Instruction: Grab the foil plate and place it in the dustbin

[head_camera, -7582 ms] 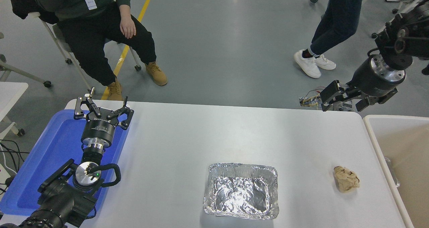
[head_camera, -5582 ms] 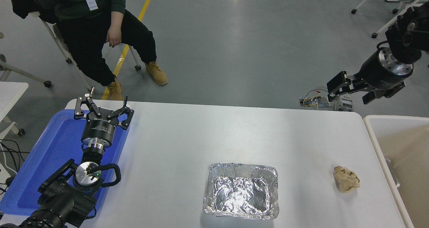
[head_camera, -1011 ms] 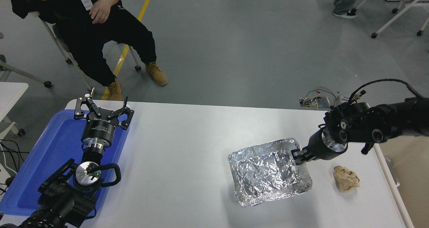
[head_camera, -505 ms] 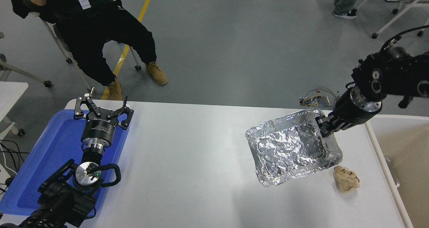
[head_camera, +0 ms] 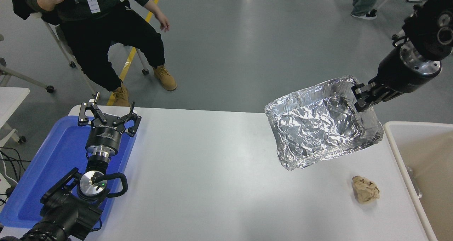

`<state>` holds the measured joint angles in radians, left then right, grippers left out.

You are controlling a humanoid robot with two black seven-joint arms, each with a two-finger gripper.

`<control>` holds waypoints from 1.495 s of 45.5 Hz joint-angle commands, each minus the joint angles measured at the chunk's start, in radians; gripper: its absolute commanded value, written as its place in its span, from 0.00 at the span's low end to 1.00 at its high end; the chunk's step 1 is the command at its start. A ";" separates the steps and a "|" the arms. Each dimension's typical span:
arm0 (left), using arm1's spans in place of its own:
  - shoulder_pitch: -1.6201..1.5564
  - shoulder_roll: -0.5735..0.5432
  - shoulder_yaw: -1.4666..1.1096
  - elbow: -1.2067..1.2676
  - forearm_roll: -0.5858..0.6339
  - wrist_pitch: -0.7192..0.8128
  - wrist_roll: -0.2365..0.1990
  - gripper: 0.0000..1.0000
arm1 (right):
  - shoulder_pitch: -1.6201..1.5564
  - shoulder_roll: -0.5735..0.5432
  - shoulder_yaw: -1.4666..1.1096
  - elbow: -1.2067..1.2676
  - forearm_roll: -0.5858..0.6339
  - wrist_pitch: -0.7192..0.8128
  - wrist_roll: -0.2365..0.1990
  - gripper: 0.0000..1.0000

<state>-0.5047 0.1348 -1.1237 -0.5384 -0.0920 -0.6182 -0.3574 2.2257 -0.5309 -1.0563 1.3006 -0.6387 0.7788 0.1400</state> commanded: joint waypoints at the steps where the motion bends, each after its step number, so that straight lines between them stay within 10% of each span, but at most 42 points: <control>1: 0.000 0.000 -0.001 0.000 0.000 0.000 0.000 1.00 | 0.057 -0.012 -0.001 0.014 -0.021 0.007 0.000 0.00; 30: 0.000 0.000 -0.001 0.000 0.000 0.000 0.000 1.00 | -0.011 -0.021 -0.001 -0.030 -0.070 0.007 -0.002 0.00; 68: 0.000 0.000 -0.001 0.000 0.000 0.000 0.000 1.00 | -0.707 -0.195 0.012 -0.759 -0.158 -0.167 -0.002 0.00</control>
<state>-0.5046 0.1349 -1.1235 -0.5385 -0.0921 -0.6182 -0.3575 1.7161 -0.7179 -1.0454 0.7169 -0.8034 0.7285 0.1397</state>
